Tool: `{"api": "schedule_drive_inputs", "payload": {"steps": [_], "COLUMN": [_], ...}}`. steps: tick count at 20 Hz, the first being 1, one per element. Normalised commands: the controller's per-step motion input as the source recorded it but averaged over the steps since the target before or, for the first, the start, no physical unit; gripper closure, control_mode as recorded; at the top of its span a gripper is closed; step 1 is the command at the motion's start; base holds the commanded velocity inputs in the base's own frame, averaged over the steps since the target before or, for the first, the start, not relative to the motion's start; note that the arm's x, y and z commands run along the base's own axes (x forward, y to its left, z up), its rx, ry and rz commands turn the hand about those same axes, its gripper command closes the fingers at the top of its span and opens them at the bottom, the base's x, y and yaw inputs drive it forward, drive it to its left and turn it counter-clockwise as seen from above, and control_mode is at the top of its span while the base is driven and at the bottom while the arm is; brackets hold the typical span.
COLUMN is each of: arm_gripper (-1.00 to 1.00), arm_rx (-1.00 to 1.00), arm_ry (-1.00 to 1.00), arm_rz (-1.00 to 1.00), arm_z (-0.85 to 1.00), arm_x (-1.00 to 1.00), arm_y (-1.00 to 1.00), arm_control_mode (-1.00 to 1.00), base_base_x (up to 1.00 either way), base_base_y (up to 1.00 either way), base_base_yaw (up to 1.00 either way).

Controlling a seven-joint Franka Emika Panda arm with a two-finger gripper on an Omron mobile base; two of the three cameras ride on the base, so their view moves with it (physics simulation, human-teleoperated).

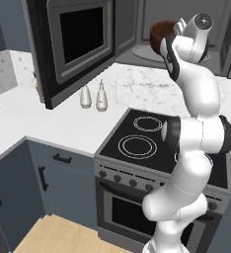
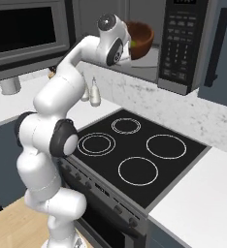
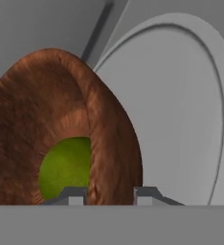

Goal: Pick the lime from the sink and place it in the bowl. Then pick the bowl and place it in the microwave. Then close the microwave door and press the start button.

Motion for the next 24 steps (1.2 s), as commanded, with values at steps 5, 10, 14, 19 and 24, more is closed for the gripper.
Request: {"api": "schedule_drive_inputs", "payload": {"steps": [5,10,14,19,24], "arm_gripper": [-1.0,-1.0,-1.0,-1.0,-1.0], "arm_rx": [0.0,0.0,0.0,0.0,0.0], "arm_ry": [0.0,-0.06,-0.26,-0.26,-0.19], "arm_rz": [0.01,0.03,0.07,0.05,0.07], "arm_z": [-0.5,-0.23,-0.03,-0.06,0.38], "arm_x": [0.44,0.29,0.24,0.06,-0.61], "arm_y": [0.0,0.0,0.0,0.0,0.0], "arm_control_mode": [-1.0,-1.0,-1.0,-1.0,-1.0], "base_base_x": [0.0,0.0,0.0,0.0,0.0], "base_base_y": [0.0,0.0,0.0,0.0,0.0], "base_base_yaw": [0.0,0.0,0.0,0.0,0.0]}}
